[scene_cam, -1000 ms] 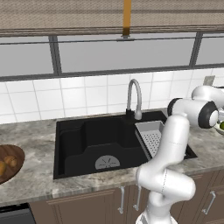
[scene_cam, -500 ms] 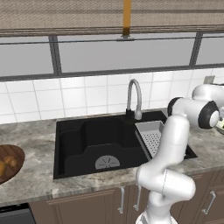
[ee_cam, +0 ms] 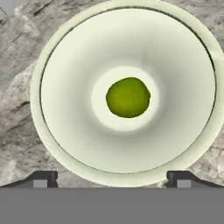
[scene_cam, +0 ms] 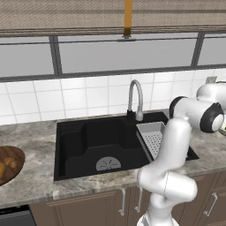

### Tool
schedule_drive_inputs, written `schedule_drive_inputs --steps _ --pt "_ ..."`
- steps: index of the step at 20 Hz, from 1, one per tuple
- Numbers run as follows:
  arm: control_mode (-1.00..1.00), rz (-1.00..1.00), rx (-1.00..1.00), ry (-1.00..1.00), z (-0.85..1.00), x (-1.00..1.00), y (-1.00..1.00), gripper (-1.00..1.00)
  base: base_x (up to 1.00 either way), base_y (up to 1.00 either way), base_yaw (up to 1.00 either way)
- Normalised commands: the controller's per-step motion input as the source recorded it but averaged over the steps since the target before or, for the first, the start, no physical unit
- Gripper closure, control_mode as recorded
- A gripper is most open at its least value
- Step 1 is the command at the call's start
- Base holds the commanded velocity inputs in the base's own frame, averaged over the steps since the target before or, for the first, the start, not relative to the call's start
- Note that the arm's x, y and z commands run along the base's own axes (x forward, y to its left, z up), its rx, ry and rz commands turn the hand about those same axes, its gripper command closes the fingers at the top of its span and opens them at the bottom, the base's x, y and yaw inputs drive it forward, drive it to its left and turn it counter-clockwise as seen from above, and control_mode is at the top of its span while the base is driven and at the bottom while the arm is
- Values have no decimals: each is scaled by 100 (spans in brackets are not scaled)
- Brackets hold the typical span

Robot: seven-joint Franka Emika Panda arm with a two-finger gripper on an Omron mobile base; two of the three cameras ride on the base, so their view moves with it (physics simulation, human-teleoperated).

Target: Pick the potatos from the cabinet and place them in one bowl. Pick the lime from the sink and place it in the other bowl.

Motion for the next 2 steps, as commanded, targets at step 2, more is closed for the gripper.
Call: schedule_drive_inputs --steps 2 --pt "-100 0 -4 -3 6 -42 76 -100 0 0 0"
